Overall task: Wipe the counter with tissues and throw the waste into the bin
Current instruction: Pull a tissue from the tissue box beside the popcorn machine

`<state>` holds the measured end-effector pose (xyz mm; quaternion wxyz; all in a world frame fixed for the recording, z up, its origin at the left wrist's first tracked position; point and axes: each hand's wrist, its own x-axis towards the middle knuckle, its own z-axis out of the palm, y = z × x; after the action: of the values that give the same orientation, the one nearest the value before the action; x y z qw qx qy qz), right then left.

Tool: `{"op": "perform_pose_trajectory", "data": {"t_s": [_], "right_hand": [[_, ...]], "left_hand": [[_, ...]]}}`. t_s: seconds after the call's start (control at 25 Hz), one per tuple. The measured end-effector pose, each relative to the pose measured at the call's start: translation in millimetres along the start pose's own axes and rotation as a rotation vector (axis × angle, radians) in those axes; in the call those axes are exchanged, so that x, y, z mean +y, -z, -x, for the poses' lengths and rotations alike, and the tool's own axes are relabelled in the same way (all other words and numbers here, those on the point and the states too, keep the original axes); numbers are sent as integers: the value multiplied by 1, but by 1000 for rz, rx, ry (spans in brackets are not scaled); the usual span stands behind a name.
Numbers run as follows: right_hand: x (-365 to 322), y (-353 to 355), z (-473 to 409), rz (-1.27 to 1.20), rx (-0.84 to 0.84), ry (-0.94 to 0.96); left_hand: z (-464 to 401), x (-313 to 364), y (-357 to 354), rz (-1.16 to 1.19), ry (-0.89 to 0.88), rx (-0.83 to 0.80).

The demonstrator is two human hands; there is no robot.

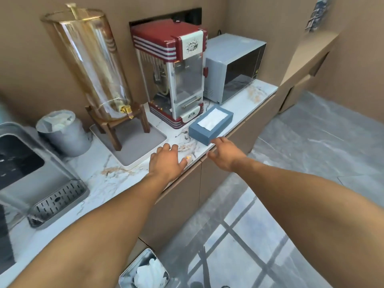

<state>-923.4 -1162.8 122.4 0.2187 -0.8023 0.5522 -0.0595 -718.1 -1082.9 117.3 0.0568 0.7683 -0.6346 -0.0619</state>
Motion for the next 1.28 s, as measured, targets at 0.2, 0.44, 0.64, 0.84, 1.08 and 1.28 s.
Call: {"op": "perform_pose_trajectory", "data": {"t_s": [0.2, 0.44, 0.64, 0.84, 1.08, 1.28], "right_hand": [[33, 50, -37, 14, 61, 68], [68, 67, -76, 20, 61, 106], [97, 67, -130, -10, 111, 117], [122, 60, -194, 46, 45, 94], [133, 59, -280, 103, -53, 54], [129, 42, -332, 107, -99, 65]], "left_hand": [[-42, 46, 13, 3, 32, 76], [-87, 82, 8, -2, 53, 67], [-148, 91, -17, 12, 66, 27], [-224, 91, -45, 76, 57, 18], [-281, 89, -78, 156, 89, -14], [-309, 86, -90, 132, 111, -28]]}}
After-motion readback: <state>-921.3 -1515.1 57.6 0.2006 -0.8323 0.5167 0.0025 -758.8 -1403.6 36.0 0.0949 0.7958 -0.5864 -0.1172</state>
